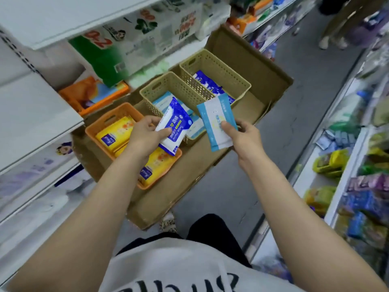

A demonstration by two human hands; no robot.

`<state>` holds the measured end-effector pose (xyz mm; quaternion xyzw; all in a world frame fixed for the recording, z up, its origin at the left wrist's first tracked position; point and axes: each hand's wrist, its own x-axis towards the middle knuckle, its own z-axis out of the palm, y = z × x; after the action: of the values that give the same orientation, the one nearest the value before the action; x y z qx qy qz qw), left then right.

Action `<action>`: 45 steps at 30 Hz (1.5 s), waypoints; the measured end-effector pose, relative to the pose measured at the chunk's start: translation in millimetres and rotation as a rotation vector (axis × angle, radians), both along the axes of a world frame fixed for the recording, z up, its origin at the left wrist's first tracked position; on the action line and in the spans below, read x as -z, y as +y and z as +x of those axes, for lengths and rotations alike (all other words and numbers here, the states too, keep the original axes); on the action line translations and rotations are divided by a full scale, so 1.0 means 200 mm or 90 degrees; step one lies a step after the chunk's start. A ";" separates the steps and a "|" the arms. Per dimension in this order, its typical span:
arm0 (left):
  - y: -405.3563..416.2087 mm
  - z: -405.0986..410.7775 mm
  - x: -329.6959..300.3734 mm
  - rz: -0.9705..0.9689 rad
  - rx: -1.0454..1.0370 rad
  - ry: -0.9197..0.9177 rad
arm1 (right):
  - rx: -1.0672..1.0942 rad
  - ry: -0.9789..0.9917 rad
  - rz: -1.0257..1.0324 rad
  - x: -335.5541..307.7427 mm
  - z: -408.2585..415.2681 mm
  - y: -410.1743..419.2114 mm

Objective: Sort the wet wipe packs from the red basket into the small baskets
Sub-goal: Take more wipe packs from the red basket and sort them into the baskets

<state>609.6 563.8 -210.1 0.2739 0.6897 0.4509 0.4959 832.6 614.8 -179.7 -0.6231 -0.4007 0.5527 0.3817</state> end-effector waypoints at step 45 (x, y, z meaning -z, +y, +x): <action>0.43 -0.13 0.36 -0.144 -0.488 -0.067 | -0.877 -0.579 0.413 0.91 -0.94 1.39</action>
<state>584.3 649.6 -282.8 -0.0829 0.7612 0.5375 0.3534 645.4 891.9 -361.4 -0.2638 -0.9368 0.2177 -0.0740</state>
